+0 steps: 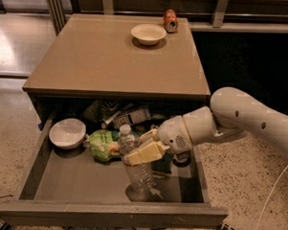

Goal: Place water bottle into top drawer

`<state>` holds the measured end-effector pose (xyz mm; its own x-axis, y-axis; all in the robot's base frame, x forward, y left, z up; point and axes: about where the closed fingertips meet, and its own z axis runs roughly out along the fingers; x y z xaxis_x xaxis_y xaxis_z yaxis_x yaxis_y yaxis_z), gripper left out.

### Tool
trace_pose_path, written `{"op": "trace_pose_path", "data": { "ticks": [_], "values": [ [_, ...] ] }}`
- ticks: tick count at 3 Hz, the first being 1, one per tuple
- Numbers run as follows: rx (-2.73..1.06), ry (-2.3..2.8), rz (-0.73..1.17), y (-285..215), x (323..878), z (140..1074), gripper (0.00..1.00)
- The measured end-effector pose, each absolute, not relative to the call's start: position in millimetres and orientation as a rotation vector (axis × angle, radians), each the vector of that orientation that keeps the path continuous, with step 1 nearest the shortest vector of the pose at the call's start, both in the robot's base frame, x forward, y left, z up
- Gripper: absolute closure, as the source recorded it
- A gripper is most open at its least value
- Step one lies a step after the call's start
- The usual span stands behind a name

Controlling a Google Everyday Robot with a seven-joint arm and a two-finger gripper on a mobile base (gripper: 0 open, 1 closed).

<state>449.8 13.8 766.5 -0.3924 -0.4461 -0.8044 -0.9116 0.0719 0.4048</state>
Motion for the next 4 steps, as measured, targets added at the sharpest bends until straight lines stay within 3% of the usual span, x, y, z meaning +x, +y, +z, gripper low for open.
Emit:
{"op": "trace_pose_path", "data": {
  "ticks": [1, 4],
  "values": [
    [-1.355, 1.947, 1.138, 15, 449, 765, 1.0],
    [-1.348, 1.955, 1.184, 16, 439, 751, 1.0]
  ]
}}
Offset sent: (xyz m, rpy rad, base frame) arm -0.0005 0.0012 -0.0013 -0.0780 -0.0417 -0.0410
